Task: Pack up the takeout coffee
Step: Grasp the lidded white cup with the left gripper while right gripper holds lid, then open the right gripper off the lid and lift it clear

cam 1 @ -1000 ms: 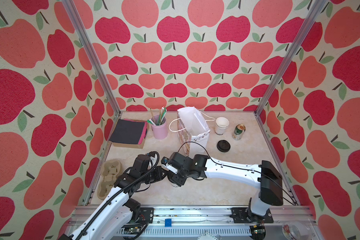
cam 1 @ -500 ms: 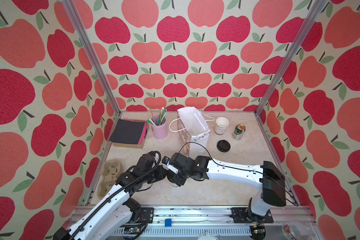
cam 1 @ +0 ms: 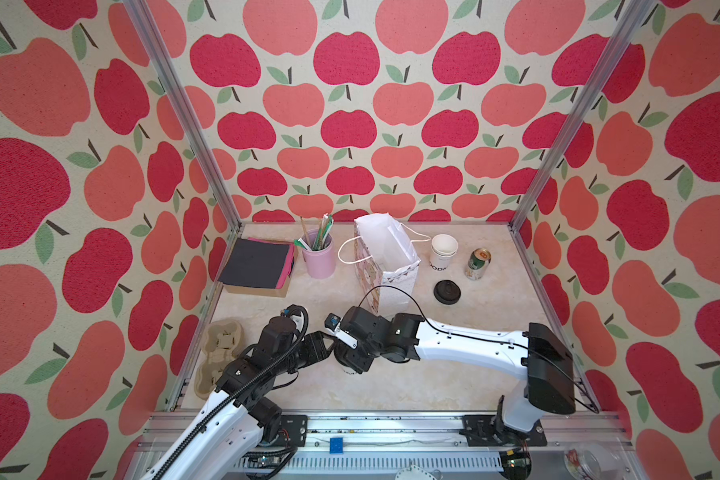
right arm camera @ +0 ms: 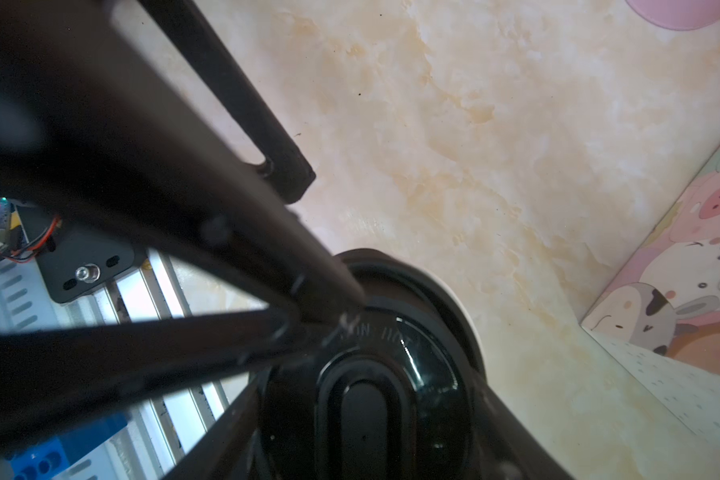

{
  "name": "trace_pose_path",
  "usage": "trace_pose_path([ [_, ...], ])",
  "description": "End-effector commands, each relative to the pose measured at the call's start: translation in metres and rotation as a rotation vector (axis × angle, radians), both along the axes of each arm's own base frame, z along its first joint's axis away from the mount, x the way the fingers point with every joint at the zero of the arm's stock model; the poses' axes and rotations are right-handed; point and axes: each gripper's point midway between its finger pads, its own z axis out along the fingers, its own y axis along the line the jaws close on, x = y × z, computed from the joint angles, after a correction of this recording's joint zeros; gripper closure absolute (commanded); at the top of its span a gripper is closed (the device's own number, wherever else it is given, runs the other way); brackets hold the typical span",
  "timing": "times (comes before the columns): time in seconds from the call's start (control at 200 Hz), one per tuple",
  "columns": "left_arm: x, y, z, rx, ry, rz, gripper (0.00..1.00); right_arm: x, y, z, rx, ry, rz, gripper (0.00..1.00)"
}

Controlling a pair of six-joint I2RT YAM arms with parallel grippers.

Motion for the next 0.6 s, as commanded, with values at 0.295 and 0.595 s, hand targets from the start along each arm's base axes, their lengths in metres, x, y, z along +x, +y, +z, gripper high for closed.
trace_pose_path([
  [0.295,-0.007,-0.007,-0.039,0.057,0.147,-0.050,0.45,-0.040,-0.095,-0.108,-0.484,0.193,0.027,0.33],
  [0.595,-0.012,0.006,-0.049,0.142,0.174,-0.020,0.61,-0.031,-0.076,-0.090,-0.395,0.157,0.010,0.31],
])
